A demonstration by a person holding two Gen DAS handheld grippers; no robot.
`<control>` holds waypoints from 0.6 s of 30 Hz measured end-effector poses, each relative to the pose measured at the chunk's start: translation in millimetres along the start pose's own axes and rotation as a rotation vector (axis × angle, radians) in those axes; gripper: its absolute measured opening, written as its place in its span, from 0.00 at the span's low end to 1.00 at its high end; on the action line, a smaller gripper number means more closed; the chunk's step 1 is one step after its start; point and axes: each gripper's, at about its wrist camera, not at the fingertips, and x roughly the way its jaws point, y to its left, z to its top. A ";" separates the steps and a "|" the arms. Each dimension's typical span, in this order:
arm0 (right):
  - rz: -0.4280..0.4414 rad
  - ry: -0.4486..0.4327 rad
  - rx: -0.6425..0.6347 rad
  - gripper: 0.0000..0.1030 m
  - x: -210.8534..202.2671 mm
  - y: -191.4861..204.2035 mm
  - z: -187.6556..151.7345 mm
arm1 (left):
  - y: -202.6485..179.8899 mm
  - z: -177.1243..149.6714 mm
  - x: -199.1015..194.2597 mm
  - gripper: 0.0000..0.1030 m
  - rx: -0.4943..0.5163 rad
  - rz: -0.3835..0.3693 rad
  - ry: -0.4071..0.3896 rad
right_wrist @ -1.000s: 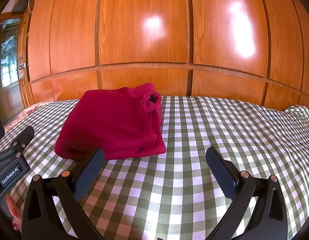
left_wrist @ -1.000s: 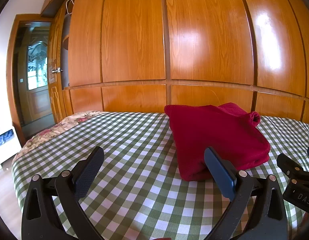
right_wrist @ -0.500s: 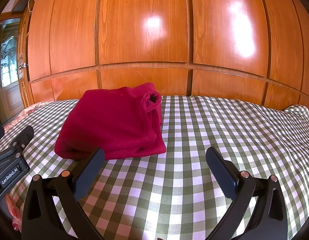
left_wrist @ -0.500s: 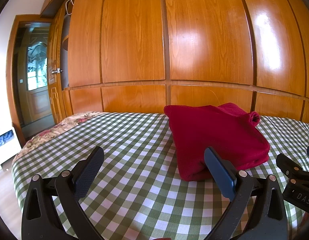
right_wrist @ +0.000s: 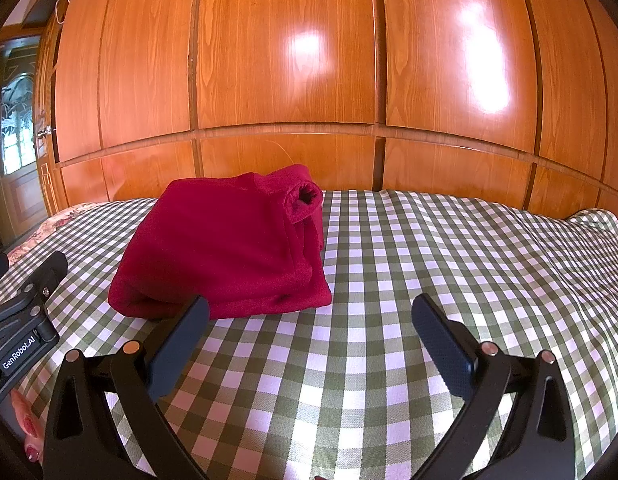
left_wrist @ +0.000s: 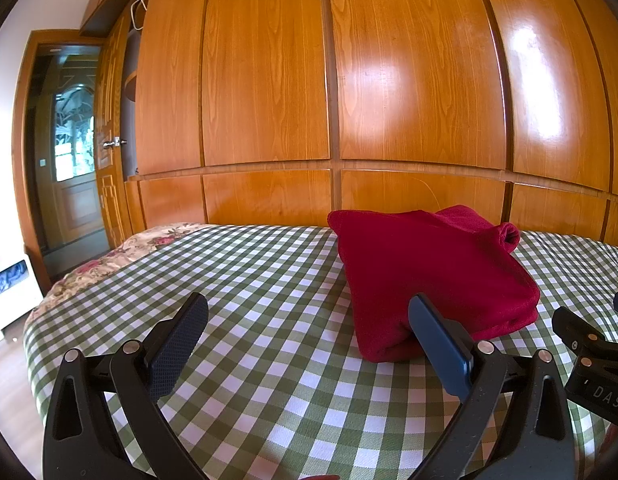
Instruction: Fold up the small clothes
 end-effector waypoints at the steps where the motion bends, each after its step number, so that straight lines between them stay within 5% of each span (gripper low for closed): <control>1: 0.000 0.001 0.001 0.98 0.1 -0.3 -0.3 | 0.1 -0.1 -0.1 0.96 0.000 0.000 0.000; 18: 0.000 0.016 0.010 0.98 2.7 -2.8 -0.8 | -0.5 0.1 0.7 0.96 0.010 -0.008 -0.002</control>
